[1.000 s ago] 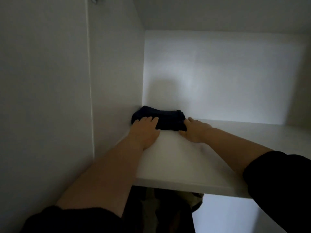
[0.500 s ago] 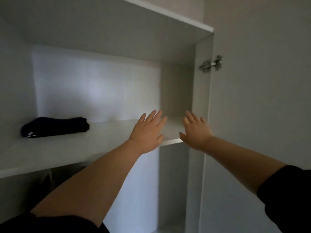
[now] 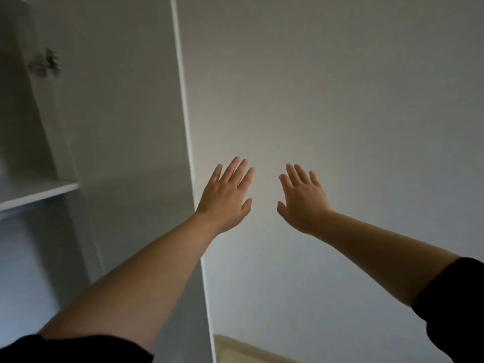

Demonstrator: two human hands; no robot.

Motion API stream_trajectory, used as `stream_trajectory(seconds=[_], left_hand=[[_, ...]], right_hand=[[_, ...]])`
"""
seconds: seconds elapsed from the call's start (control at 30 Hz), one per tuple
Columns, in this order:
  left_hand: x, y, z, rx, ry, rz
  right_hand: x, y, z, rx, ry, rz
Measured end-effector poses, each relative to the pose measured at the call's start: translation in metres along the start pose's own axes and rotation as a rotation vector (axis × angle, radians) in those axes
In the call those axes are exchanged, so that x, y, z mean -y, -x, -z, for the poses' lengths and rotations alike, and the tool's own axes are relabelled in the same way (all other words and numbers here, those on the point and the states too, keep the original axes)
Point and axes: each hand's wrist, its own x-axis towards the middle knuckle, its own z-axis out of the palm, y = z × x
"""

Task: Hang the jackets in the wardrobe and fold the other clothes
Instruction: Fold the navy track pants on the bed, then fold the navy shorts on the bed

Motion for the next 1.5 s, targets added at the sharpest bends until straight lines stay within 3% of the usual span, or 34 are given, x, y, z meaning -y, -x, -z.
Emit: stream_trajectory(seconds=[0.43,0.8,1.1,1.27,1.5], left_hand=[[-0.320,-0.177,-0.091,-0.073,0.286,-0.411],[-0.611,-0.315,-0.156,0.036,0.525,-0.734],[-0.863,-0.323,-0.179,0.281,0.897,-0.808],[-0.983,-0.324,-0.199,0.484,0.940,-0.854],[-1.096,-0.329,-0.243,0.622,0.962,-0.828]], right_hand=[[-0.306,0.115,-0.071,0.089,0.126,-0.526],[-0.536,0.227,-0.125,0.215,0.187,-0.935],[-0.714,0.377,-0.172,0.293,0.128,-1.190],[-0.796,0.448,-0.210,0.388,0.036,-1.273],[-0.876,0.505,-0.266,0.498,-0.022,-1.359]])
